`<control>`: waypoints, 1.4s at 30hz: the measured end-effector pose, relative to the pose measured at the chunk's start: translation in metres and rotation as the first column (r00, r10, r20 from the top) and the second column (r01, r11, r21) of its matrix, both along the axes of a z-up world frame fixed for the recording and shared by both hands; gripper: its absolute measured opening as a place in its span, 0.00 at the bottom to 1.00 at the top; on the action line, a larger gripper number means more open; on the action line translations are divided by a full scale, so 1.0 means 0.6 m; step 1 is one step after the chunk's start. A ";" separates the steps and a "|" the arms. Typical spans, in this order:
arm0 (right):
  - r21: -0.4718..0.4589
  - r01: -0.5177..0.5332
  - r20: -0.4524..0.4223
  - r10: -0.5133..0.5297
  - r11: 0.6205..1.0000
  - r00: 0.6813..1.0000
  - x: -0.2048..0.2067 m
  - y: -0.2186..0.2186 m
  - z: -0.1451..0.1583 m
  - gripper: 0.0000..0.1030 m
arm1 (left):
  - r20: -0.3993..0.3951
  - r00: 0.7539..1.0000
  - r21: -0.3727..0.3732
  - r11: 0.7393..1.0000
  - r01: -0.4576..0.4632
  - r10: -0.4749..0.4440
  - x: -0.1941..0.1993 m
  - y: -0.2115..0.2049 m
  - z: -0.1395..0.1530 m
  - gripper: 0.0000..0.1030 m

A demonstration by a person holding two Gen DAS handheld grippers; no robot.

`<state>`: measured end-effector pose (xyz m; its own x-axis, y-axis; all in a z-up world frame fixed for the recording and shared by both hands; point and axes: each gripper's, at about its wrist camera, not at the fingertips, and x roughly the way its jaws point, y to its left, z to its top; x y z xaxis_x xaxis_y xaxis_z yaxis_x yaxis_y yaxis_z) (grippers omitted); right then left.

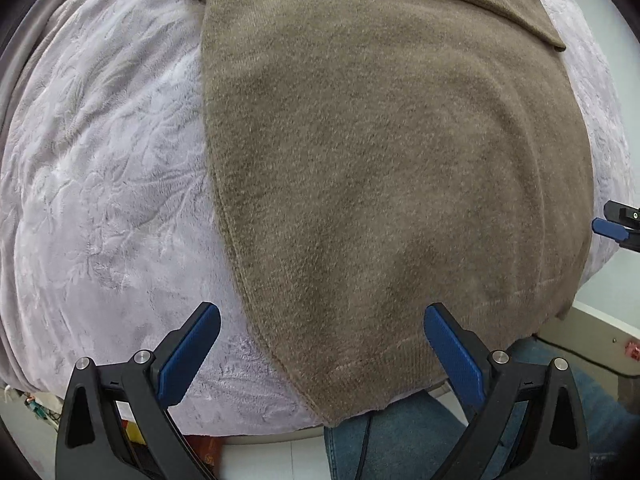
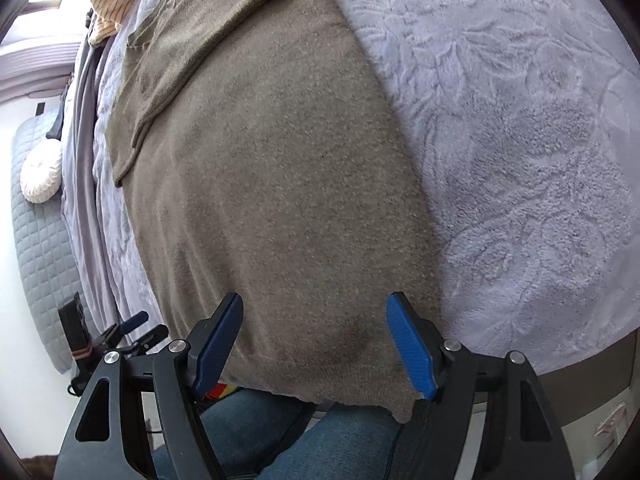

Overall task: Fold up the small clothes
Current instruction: 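Grasp the sweater hem with both grippers and lift it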

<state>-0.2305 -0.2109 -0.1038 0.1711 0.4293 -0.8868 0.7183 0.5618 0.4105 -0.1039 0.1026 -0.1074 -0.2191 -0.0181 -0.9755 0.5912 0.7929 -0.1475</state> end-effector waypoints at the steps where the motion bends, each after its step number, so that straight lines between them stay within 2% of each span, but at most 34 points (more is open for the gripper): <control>1: 0.003 -0.013 -0.011 0.013 1.000 1.000 -0.008 0.000 -0.005 0.75 | -0.022 1.000 0.000 1.000 0.007 -0.007 -0.003 0.005 -0.007 0.98; 4: 0.021 -0.047 -0.045 0.047 0.999 0.998 -0.041 0.001 -0.018 0.75 | -0.113 0.994 -0.031 0.999 0.008 -0.011 -0.018 0.022 -0.027 0.98; 9: 0.074 -0.086 -0.102 0.093 0.994 0.990 -0.098 0.013 -0.048 0.75 | -0.246 0.969 -0.067 0.998 -0.010 -0.007 -0.056 0.028 -0.061 0.98; 13: 0.123 -0.081 -0.098 0.093 0.989 0.991 -0.111 0.032 -0.075 0.75 | -0.257 0.966 -0.053 0.999 0.006 -0.019 -0.088 0.039 -0.075 0.98; 18: 0.234 -0.071 0.001 0.072 0.970 0.997 -0.094 0.066 -0.090 0.75 | -0.264 0.964 -0.056 0.997 -0.045 0.029 -0.093 0.034 -0.074 0.98; 19: 0.242 -0.073 0.011 0.072 0.968 0.997 -0.091 0.072 -0.091 0.75 | -0.267 0.963 -0.058 0.997 -0.059 0.042 -0.093 0.035 -0.073 0.91; 20: 0.250 -0.069 0.015 0.068 0.966 0.998 -0.087 0.074 -0.090 0.75 | -0.267 0.963 -0.054 0.996 -0.065 0.048 -0.091 0.037 -0.074 0.79; 21: 0.262 -0.056 0.019 0.053 0.964 0.998 -0.085 0.075 -0.090 0.69 | -0.268 0.962 -0.047 0.997 -0.066 0.051 -0.084 0.043 -0.073 0.72; 22: 0.271 -0.043 0.024 0.037 0.962 0.999 -0.086 0.073 -0.090 0.42 | -0.269 0.961 -0.045 0.996 -0.071 0.057 -0.081 0.045 -0.073 0.52; 23: 0.284 -0.024 0.028 0.017 0.958 0.999 -0.091 0.070 -0.090 0.26 | -0.278 0.959 -0.046 0.996 -0.078 0.062 -0.076 0.049 -0.074 0.27; 24: 0.291 0.000 0.030 -0.009 0.957 1.000 -0.097 0.064 -0.090 0.10 | -0.294 0.953 -0.053 0.995 -0.090 0.071 -0.067 0.055 -0.073 0.17; 25: 0.299 0.015 0.040 -0.028 0.954 0.999 -0.100 0.060 -0.088 0.09 | -0.316 0.945 -0.074 0.991 -0.115 0.086 -0.061 0.063 -0.076 0.12; 26: 0.306 0.018 0.056 -0.037 0.952 0.998 -0.103 0.057 -0.082 0.09 | -0.324 0.940 -0.099 0.985 -0.140 0.101 -0.054 0.068 -0.070 0.12; 30: 0.353 0.037 0.171 -0.103 0.935 0.980 -0.087 0.039 -0.044 0.08 | -0.298 0.950 -0.210 0.964 -0.164 0.097 -0.023 0.063 -0.027 0.12; 34: 0.362 0.079 0.266 -0.184 0.929 0.946 -0.042 0.012 -0.020 0.08 | -0.217 0.970 -0.291 0.941 -0.174 0.113 0.035 0.034 0.006 0.12; 38: 0.339 0.125 0.306 -0.235 0.933 0.923 0.025 -0.029 -0.016 0.08 | -0.131 0.977 -0.317 0.927 -0.200 0.166 0.087 -0.004 0.016 0.12; 42: 0.310 0.164 0.302 -0.260 0.936 0.917 0.076 -0.073 -0.021 0.08 | -0.087 0.976 -0.315 0.924 -0.217 0.200 0.165 -0.014 0.018 0.12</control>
